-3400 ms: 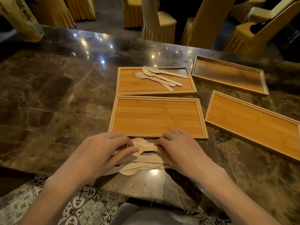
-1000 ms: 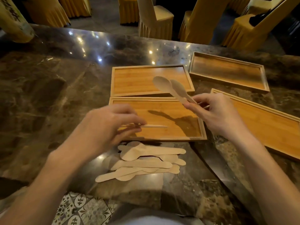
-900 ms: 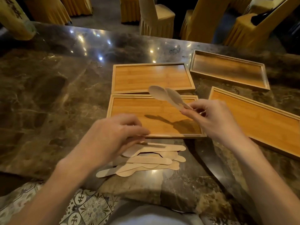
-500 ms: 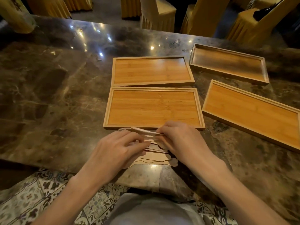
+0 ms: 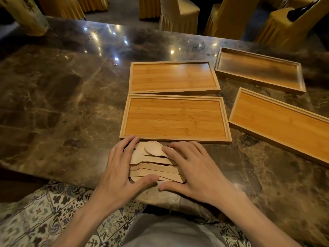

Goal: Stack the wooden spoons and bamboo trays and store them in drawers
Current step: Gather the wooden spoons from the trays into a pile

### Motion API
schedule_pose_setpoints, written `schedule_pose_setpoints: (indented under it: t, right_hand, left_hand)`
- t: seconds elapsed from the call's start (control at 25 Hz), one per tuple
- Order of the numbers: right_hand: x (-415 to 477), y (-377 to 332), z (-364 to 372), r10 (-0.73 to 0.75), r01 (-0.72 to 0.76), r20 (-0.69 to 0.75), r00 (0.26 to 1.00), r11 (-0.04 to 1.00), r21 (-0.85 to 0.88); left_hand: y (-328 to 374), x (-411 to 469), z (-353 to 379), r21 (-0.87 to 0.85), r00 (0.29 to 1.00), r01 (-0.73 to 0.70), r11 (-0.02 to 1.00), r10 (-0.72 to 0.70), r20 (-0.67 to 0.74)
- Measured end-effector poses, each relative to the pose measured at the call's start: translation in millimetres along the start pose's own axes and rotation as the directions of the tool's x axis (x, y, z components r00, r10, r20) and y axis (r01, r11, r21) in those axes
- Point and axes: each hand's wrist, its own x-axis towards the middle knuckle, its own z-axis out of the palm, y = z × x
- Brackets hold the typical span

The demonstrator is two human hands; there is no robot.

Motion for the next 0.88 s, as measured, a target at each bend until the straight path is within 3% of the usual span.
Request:
schedule_pose_setpoints:
  t: [0.24,0.36,0.52,0.6,0.72,0.88]
  right_hand:
    - [14.7,-9.1,20.9,-0.062,0.066,-0.101,0.993,0.997,0.036]
    - [26.2,-20.9,26.9,-0.055,0.079,-0.168,0.984,0.987,0.141]
    - [24.9,-21.6,28.2,0.099,-0.009,-0.284,0.954,0.954,0.301]
    - [15.7,-18.7,26.7,0.206,-0.102,-0.257,0.944,0.924,0.368]
    - [14.0,-24.4,30.1,0.127,-0.099,-0.114,0.985,0.970,0.222]
    - [39.4,-48.2,39.8,0.048,-0.043,-0.058,0.997,0.996,0.079]
  left_hand:
    - [7.3,5.9,9.1,-0.217,0.988,0.066,0.974,-0.095,-0.125]
    - [4.0,7.3,9.0,-0.173,0.972,0.072,0.982,-0.108,-0.209]
    - [-5.9,7.8,7.4,-0.113,0.961,0.095,0.989,-0.120,-0.248]
    - [-7.9,5.6,7.4,-0.108,0.958,0.107,0.988,-0.131,-0.254]
    - [-7.8,1.9,11.2,-0.098,0.966,0.090,0.991,-0.111,-0.234]
    - [-21.9,3.5,-1.0,0.022,0.955,0.126,0.992,-0.115,-0.274]
